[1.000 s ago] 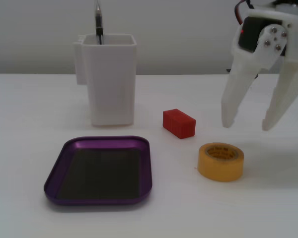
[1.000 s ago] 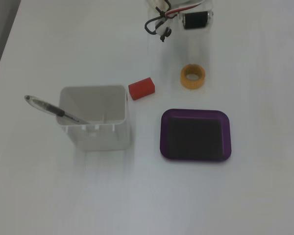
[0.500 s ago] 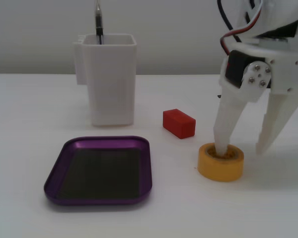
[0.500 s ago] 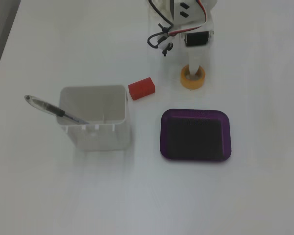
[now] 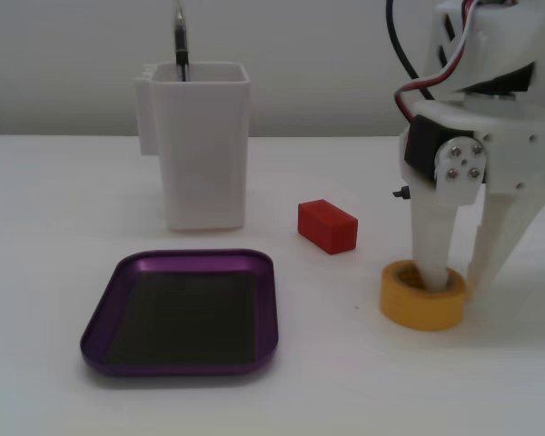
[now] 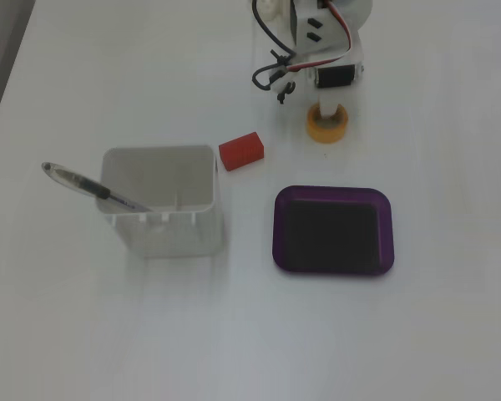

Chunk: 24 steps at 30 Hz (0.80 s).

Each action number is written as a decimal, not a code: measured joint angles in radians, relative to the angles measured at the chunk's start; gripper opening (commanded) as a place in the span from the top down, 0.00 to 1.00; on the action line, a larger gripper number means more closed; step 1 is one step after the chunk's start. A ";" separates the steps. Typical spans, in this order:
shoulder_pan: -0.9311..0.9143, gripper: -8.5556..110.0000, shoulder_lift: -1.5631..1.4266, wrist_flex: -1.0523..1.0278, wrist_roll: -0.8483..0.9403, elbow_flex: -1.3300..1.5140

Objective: Grab up the yellow tape and put it in the box.

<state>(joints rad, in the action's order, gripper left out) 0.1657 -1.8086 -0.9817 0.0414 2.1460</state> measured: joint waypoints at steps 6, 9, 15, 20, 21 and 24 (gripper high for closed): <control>0.008 0.93 -0.005 -0.015 -0.005 0.000; 0.008 0.93 -0.078 -0.095 -0.012 -0.034; 0.012 0.93 -0.365 -0.141 -0.009 -0.167; 0.002 0.93 -0.495 -0.037 -0.009 -0.241; 0.000 0.93 -0.495 -0.002 -0.009 -0.244; 0.000 0.93 -0.445 0.089 -0.009 -0.252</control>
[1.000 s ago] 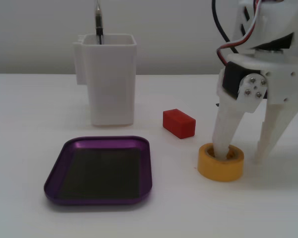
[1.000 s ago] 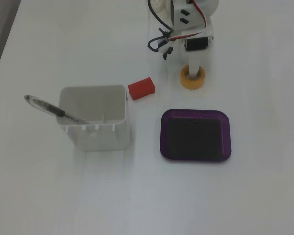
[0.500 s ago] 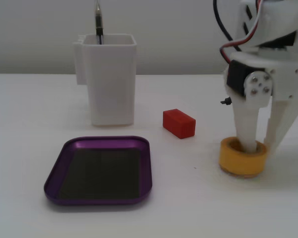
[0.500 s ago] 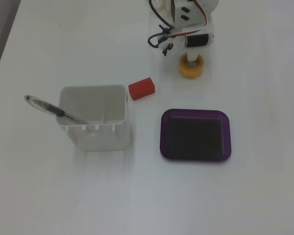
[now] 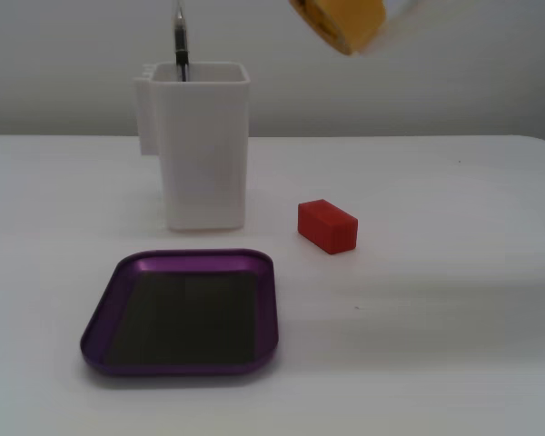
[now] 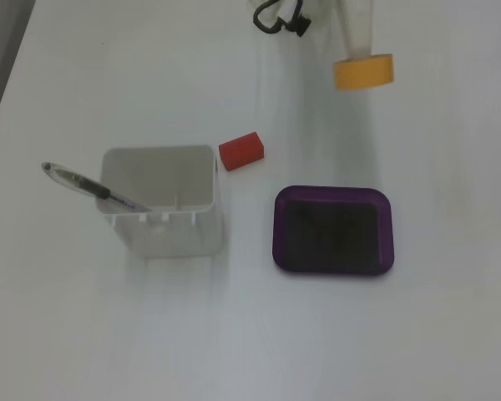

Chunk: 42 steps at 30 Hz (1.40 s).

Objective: Grab up the yellow tape and put it in the box.

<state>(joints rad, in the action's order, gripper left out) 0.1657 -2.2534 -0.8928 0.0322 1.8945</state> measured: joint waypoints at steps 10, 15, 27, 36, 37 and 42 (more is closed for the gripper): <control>0.002 0.93 0.442 0.112 0.000 -0.193; -0.041 0.93 0.660 0.112 0.000 -0.311; -0.101 0.93 0.908 0.112 0.000 -0.400; -0.103 0.92 0.917 0.114 0.000 -0.400; -0.103 0.90 0.917 0.114 0.000 -0.400; -0.117 0.83 0.917 0.098 0.000 -0.400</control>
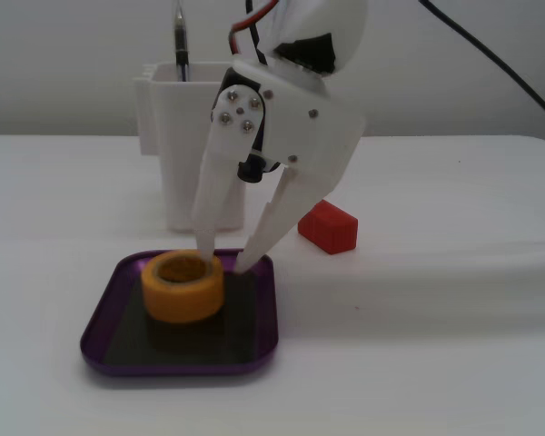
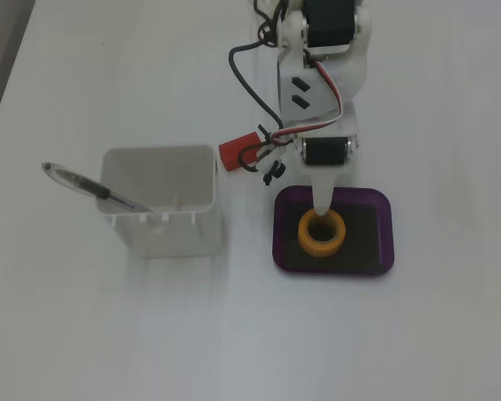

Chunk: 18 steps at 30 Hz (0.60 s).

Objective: Grab up the yellow tape and put it in the box.

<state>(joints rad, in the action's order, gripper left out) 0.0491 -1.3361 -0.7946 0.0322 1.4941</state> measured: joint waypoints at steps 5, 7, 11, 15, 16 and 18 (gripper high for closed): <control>-0.032 0.82 0.000 -0.103 0.000 -0.012; -0.043 0.82 -0.008 -0.164 0.000 -0.046; -0.035 0.82 -0.126 -0.327 0.005 -0.129; -0.032 0.82 -0.341 -0.486 0.002 -0.222; -0.035 0.82 -0.405 -0.525 0.002 -0.232; -0.040 0.82 -0.537 -0.591 0.002 -0.239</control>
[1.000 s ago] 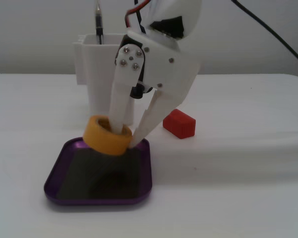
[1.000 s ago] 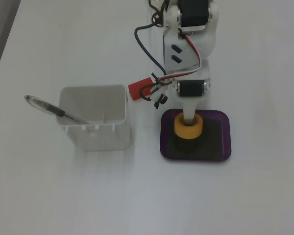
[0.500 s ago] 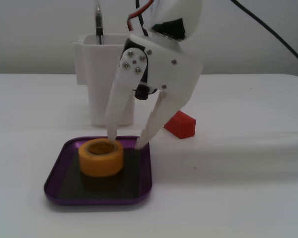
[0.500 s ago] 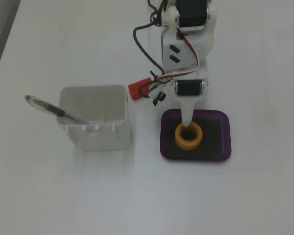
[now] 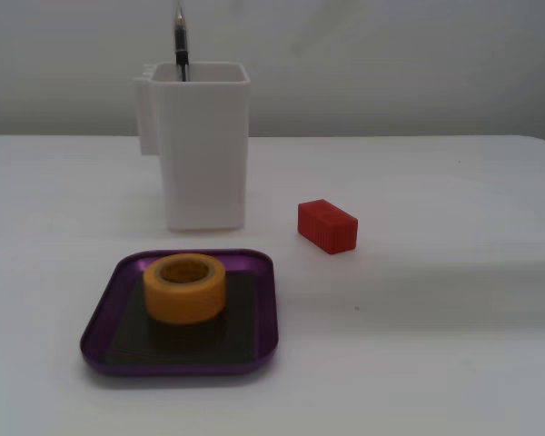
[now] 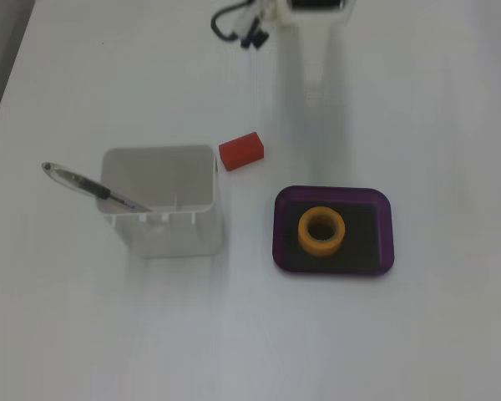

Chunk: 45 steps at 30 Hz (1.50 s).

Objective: Grab up the yellow tape and put it in the box.

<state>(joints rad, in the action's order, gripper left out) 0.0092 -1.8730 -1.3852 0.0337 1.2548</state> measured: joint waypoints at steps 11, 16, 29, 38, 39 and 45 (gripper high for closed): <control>-0.002 0.82 -0.709 -0.196 -0.002 0.344; 0.005 0.82 -1.055 -0.173 -0.002 0.727; -0.006 0.82 -1.489 -0.032 0.000 1.399; -0.008 0.85 -1.488 -0.029 -0.005 1.450; -0.014 0.87 -1.488 -0.025 0.000 1.459; -0.104 0.93 -1.488 -0.014 0.000 1.506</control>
<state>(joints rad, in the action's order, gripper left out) -0.0951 -3.3610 -1.3990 0.0337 2.7612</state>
